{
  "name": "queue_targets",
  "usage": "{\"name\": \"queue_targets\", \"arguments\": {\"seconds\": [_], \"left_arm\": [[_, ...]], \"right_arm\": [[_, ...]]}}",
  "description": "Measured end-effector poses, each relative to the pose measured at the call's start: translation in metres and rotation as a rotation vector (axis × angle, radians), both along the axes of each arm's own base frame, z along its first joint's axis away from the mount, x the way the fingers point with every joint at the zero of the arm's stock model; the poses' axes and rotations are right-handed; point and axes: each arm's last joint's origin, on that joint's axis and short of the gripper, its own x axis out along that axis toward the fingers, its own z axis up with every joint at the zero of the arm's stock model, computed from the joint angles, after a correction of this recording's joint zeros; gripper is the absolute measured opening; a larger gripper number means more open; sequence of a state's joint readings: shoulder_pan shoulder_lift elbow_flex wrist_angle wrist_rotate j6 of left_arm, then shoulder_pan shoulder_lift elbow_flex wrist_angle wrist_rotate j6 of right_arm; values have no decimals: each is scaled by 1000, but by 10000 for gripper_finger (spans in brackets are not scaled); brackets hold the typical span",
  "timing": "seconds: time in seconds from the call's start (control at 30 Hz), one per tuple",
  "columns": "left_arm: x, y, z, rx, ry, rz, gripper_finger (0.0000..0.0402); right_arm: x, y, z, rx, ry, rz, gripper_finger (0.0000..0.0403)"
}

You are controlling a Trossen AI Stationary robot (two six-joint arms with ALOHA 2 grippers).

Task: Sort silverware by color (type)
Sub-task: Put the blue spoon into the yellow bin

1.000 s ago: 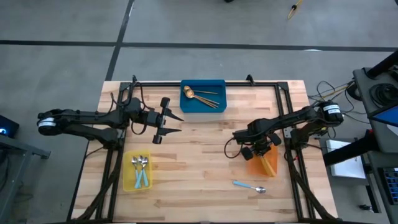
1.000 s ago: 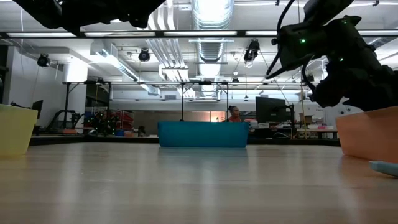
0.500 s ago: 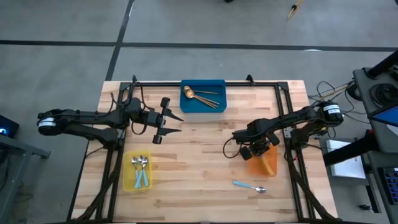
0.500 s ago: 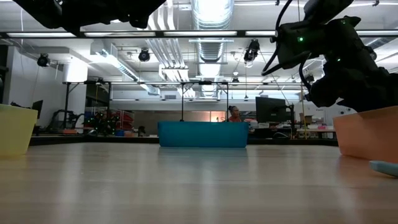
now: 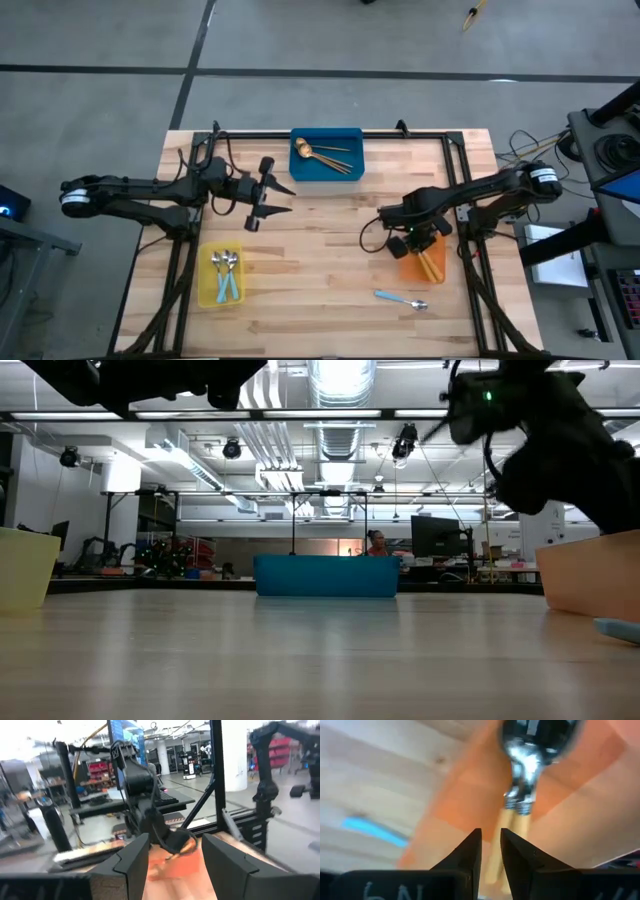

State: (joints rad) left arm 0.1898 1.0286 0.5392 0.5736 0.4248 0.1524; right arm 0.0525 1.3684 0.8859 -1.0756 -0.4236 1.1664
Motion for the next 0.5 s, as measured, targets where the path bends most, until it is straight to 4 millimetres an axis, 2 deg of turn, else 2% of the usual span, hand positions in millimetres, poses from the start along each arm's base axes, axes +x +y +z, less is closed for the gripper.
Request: {"name": "queue_targets", "arguments": {"seconds": [0.17, 0.3, 0.5], "left_arm": [[0, -5, -8, -195, 80, -33, 165], [-1, -19, -19, -310, 138, -80, 165], [-2, -46, -26, -412, 156, -13, 164]], "right_arm": [[12, -2, 31, -87, -156, 28, 61], [29, -6, 62, -276, -314, 91, 58], [54, -10, 103, -476, -500, 222, 59]]}}
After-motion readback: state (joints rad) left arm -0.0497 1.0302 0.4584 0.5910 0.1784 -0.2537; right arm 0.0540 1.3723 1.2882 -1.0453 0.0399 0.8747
